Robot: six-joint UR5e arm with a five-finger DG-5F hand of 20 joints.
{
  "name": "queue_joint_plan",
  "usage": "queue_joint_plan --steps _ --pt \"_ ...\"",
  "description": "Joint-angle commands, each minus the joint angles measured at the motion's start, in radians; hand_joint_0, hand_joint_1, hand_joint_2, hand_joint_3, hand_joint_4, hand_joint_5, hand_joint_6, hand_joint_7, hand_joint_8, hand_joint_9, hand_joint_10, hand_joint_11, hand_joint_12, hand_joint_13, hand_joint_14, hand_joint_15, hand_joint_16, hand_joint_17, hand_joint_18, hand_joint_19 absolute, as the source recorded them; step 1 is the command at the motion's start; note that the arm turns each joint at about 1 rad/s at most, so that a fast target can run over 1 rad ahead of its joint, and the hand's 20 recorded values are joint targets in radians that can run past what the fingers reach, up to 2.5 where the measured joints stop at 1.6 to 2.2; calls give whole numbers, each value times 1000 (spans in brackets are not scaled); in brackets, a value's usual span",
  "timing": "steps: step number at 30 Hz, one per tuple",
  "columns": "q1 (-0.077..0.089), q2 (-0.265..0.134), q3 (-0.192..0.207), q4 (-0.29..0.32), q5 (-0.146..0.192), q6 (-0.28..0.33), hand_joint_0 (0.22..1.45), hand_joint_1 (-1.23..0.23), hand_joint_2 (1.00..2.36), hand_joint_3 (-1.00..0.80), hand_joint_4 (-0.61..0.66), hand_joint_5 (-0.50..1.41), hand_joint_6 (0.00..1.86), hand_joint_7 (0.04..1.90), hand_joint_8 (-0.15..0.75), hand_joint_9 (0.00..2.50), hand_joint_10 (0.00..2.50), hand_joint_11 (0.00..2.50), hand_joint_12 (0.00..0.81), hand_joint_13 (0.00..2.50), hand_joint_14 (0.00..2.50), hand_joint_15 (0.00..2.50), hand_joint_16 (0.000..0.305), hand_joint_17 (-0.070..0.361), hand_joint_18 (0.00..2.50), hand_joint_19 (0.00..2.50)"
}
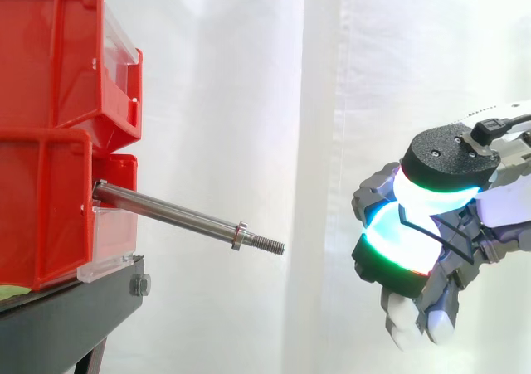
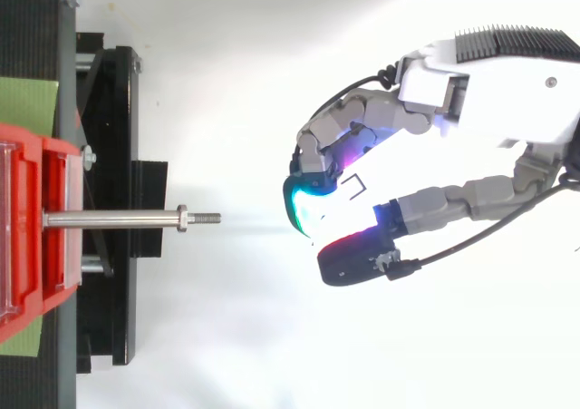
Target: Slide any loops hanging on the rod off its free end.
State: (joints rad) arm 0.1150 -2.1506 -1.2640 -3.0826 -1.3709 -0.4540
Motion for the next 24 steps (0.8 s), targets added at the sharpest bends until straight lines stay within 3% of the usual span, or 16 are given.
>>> queue_joint_plan --steps 1,24 --pt "0 0 0 2 1 0 580 -711 1018 -80 -65 -105 880 1076 260 849 14 366 380 745 14 374 57 129 667 478" --pt "0 0 0 2 1 0 581 -706 1015 -63 -74 -101 885 1030 271 950 16 429 386 787 17 399 59 133 700 489"
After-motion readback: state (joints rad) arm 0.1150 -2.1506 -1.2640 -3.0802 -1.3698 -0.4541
